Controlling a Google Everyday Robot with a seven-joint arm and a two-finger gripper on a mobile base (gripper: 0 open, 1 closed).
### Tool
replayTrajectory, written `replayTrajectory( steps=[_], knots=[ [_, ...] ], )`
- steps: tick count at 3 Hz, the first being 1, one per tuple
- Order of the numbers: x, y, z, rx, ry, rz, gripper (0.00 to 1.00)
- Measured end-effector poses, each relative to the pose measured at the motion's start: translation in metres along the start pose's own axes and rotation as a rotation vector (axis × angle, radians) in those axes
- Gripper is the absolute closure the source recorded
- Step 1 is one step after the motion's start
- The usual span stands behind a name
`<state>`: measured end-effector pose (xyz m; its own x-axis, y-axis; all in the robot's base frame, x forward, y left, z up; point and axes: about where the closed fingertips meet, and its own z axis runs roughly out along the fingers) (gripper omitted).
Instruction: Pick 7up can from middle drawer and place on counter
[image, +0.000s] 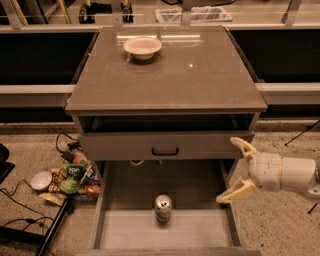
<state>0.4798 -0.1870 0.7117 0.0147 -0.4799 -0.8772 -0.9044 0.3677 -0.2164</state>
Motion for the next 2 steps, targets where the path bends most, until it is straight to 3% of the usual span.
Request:
replayTrajectory(
  steps=[2],
  knots=[
    [0.0059, -0.0016, 0.011, -0.005, -0.037, 0.003, 0.0]
  ],
)
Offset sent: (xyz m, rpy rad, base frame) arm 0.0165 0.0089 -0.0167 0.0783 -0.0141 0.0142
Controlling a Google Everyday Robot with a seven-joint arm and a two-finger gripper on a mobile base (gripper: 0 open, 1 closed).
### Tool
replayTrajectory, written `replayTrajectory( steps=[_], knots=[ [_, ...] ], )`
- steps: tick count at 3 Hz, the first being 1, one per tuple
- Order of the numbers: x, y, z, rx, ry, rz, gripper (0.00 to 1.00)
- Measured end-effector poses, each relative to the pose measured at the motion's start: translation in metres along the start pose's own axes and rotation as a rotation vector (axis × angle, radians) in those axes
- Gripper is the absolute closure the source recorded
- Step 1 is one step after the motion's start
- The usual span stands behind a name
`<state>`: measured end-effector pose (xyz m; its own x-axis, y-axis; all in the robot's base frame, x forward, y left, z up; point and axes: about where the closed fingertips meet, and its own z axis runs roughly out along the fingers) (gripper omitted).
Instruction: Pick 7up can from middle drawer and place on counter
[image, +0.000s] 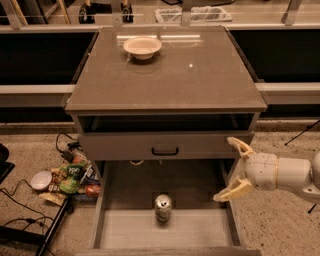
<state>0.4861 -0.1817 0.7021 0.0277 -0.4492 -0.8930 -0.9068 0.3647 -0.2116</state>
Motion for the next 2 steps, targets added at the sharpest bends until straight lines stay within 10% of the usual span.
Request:
replayTrajectory(
  steps=[2],
  knots=[
    [0.077, 0.042, 0.124, -0.165, -0.103, 0.103, 0.0]
  ],
)
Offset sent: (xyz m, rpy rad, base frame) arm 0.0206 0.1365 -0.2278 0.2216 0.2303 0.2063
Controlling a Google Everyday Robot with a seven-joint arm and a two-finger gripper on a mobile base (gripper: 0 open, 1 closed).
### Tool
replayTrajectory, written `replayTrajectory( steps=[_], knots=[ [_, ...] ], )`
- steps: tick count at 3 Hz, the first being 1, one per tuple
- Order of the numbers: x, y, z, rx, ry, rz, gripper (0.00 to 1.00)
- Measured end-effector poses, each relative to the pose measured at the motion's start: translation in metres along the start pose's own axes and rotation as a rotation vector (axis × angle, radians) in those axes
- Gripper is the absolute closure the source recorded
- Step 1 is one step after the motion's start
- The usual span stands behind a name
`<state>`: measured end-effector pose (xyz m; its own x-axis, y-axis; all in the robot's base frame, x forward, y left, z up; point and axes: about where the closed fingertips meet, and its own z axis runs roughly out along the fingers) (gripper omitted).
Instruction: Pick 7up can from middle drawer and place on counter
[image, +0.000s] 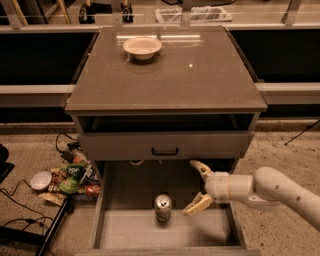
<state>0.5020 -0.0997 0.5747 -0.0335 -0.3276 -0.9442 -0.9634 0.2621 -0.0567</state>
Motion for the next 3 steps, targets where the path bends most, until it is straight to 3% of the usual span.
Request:
replayTrajectory(
  steps=[2, 3],
  knots=[
    [0.085, 0.029, 0.092, -0.106, -0.066, 0.101, 0.01],
    [0.105, 0.036, 0.119, -0.128, -0.072, 0.119, 0.24]
  ],
)
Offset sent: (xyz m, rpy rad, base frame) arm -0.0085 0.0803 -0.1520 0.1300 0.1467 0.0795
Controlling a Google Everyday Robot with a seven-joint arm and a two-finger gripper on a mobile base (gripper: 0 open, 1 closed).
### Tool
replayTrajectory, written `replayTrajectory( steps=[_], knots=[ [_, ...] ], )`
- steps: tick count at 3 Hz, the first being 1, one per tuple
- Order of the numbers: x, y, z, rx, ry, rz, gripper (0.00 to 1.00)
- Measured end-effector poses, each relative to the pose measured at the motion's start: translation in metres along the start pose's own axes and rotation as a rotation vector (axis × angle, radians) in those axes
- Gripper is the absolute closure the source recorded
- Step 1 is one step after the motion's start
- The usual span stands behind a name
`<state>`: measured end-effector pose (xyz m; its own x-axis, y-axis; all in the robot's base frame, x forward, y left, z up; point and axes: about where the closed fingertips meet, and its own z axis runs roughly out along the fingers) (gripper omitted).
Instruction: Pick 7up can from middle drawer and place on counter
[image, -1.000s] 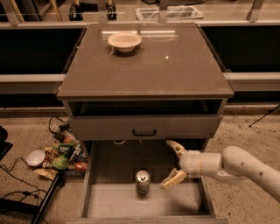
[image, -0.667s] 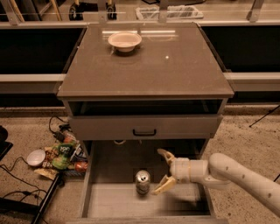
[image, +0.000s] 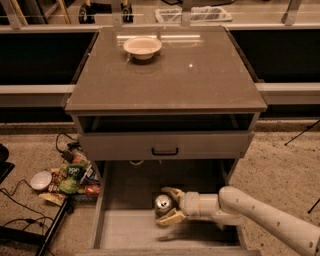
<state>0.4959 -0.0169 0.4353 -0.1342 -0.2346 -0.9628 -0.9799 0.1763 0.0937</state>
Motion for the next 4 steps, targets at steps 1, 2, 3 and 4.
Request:
replayTrajectory(
  steps=[1, 2, 3, 4],
  knots=[
    [0.012, 0.001, 0.021, -0.011, -0.001, 0.015, 0.47],
    [-0.011, 0.005, 0.018, -0.014, -0.021, 0.024, 0.7],
    [-0.06, 0.024, -0.02, -0.026, -0.049, 0.077, 0.94],
    [-0.148, 0.029, -0.089, -0.029, -0.067, 0.124, 1.0]
  ],
)
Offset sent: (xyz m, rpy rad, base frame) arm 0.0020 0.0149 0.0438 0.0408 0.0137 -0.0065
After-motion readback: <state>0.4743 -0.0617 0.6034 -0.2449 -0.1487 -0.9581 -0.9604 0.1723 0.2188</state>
